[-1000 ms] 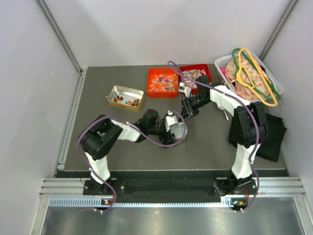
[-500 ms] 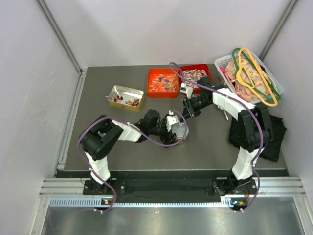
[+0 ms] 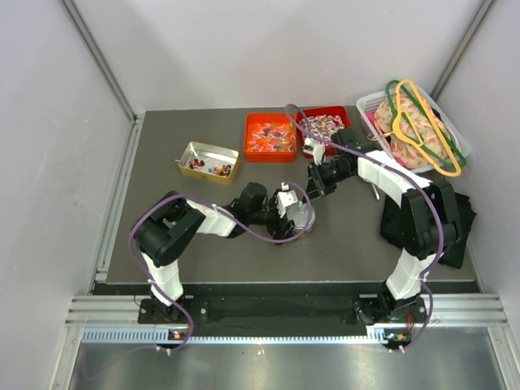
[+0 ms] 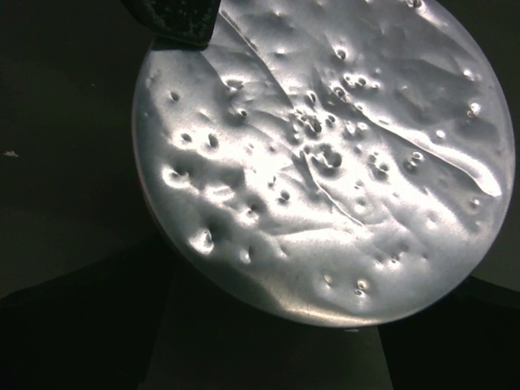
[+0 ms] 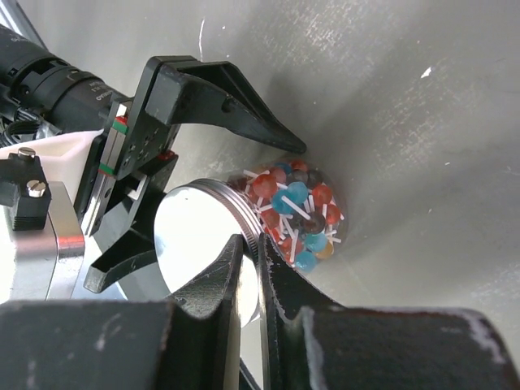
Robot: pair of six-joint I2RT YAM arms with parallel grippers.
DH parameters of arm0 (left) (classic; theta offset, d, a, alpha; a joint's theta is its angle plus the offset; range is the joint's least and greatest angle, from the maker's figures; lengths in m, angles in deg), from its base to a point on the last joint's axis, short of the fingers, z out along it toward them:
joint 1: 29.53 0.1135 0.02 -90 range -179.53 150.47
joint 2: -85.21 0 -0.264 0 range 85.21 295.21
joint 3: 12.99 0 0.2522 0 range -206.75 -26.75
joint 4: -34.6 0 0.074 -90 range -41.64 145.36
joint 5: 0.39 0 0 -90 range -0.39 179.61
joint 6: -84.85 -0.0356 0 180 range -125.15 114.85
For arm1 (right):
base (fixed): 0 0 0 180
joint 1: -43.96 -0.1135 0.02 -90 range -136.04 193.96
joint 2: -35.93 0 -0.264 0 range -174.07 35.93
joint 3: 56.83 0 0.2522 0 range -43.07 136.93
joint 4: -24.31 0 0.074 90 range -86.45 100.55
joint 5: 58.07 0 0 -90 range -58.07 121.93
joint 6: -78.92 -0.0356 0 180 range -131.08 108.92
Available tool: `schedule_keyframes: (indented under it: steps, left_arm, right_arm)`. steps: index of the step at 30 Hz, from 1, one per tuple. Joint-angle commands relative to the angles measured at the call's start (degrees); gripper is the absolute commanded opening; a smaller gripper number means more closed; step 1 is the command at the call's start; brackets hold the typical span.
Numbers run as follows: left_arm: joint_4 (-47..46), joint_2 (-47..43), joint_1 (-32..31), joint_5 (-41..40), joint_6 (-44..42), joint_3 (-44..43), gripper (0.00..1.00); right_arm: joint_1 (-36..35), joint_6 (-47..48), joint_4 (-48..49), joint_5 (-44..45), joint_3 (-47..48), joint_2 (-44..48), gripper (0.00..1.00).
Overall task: Pack the candies
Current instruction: Screw the bottle lid onto the packing bottle.
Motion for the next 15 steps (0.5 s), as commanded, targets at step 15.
schedule_keyframes:
  steps: [15]
  left_arm:
    - [-2.8,1.5,-0.2,8.1,1.0,-1.9,0.99]
  right_arm:
    - [-1.5,-2.1,-3.3,-1.2,-3.0,0.3,0.08]
